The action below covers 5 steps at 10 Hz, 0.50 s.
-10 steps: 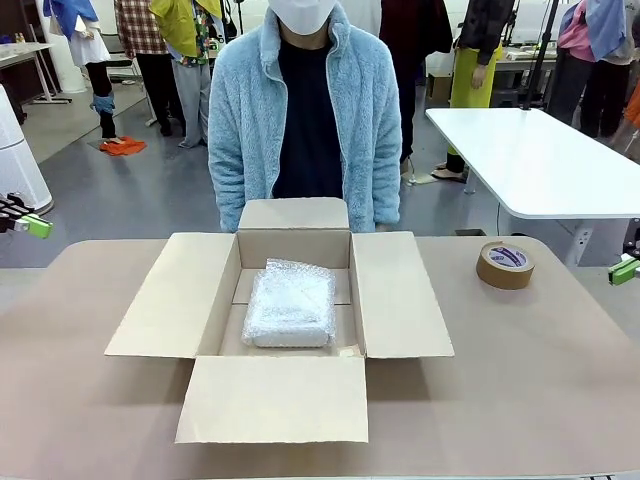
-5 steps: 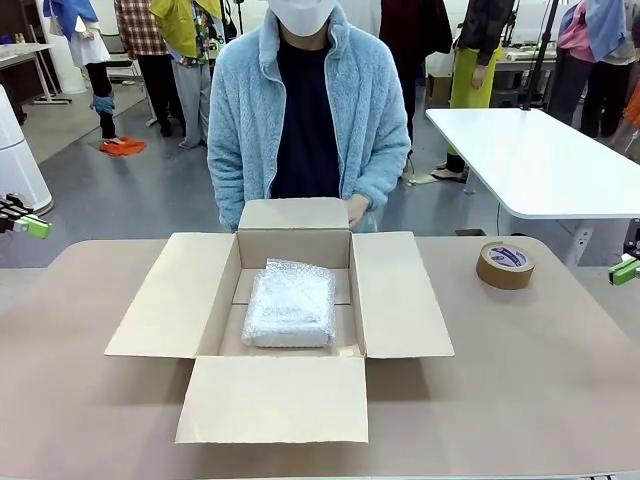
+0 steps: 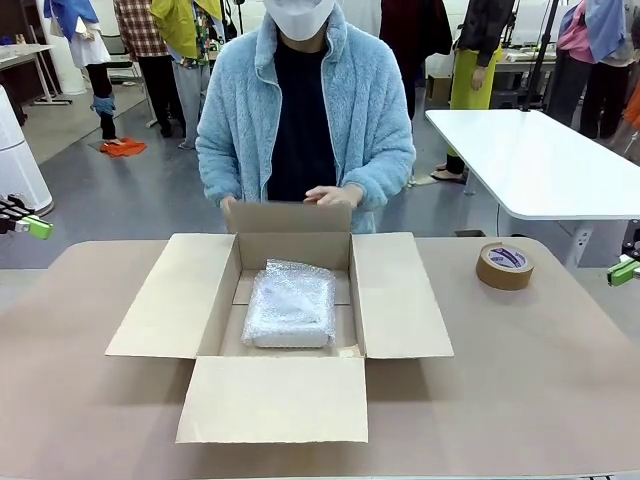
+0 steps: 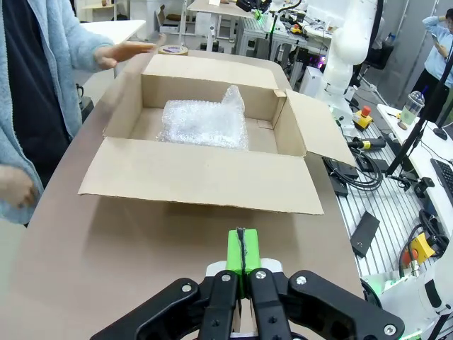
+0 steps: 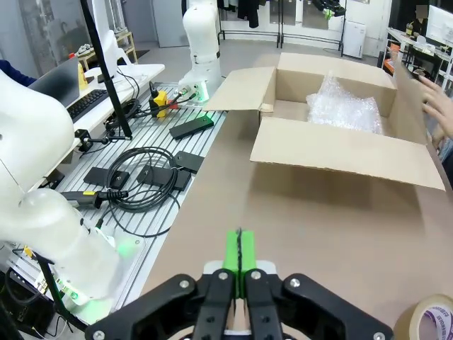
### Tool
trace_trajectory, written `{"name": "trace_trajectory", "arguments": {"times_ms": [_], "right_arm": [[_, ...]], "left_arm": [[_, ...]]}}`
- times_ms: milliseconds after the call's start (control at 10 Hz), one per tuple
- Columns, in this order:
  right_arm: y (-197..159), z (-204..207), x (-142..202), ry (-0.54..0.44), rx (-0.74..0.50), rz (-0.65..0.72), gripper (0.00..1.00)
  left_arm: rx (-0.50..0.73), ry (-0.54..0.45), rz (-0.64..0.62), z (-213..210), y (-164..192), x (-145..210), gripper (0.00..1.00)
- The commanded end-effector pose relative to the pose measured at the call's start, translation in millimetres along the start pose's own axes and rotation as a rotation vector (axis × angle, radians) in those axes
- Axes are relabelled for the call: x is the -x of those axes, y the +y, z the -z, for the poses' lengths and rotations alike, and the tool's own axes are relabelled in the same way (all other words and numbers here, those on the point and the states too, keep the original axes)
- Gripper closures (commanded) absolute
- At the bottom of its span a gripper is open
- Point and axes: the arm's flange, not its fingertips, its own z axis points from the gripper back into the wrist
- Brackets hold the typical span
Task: Wrap the clocks to prevent damage.
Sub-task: Push the right (or left) flap of the Package Box to close it.
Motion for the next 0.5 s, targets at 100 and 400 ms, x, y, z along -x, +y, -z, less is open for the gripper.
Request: {"name": "trace_trajectory", "arguments": {"times_ms": [100, 400], "right_arm": [[2.8, 3.0, 0.1, -0.012, 0.003, -0.003, 0.99], [2.8, 3.0, 0.1, -0.012, 0.003, -0.003, 0.99]], "left_arm": [[-0.004, -0.008, 0.000, -0.3, -1.0, 0.5, 1.00], [-0.004, -0.008, 0.000, -0.3, -1.0, 0.5, 1.00]]}}
